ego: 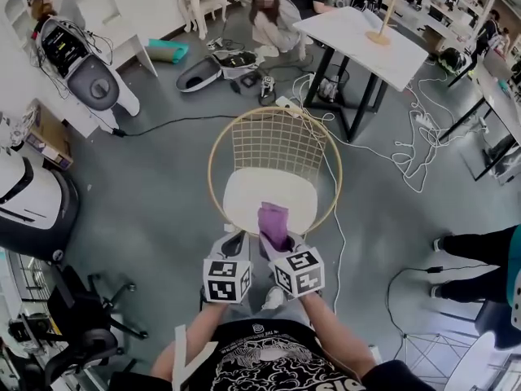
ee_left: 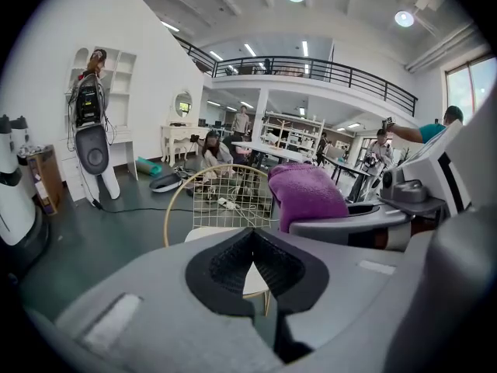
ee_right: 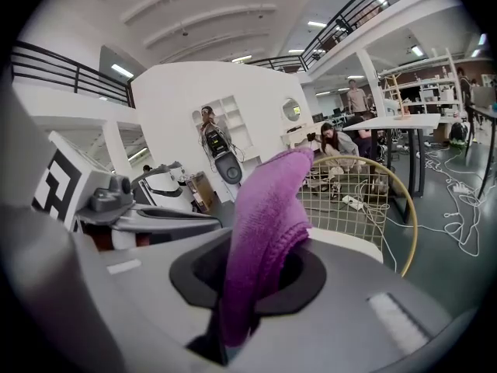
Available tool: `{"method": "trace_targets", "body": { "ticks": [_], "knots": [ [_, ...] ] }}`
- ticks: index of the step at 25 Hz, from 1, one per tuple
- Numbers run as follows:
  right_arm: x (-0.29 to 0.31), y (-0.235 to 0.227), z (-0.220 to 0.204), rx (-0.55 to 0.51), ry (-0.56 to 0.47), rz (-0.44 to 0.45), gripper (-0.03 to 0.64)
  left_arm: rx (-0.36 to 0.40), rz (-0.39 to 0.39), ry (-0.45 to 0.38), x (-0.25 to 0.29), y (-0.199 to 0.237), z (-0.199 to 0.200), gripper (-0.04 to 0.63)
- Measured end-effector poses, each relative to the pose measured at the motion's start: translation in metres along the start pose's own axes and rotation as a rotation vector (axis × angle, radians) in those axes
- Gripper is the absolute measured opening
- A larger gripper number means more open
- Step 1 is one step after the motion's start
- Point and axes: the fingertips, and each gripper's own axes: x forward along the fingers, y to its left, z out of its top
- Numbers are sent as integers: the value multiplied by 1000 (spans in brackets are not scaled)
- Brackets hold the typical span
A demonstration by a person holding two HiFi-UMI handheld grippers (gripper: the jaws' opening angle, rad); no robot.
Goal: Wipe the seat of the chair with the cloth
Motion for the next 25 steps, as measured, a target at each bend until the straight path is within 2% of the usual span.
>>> {"method": "trace_targets", "body": {
  "ticks": [6,15,25],
  "knots": [
    [50,-20,3,14,38,-15,61,-5,-34,16,40,33,4,2],
    [177,-61,-11,89,161,-62,61,-16,-107,76,124,118,8,2],
    [283,-95,-56,220,293,-108,61,-10,-173,176,198,181,-15,2]
  ]
}}
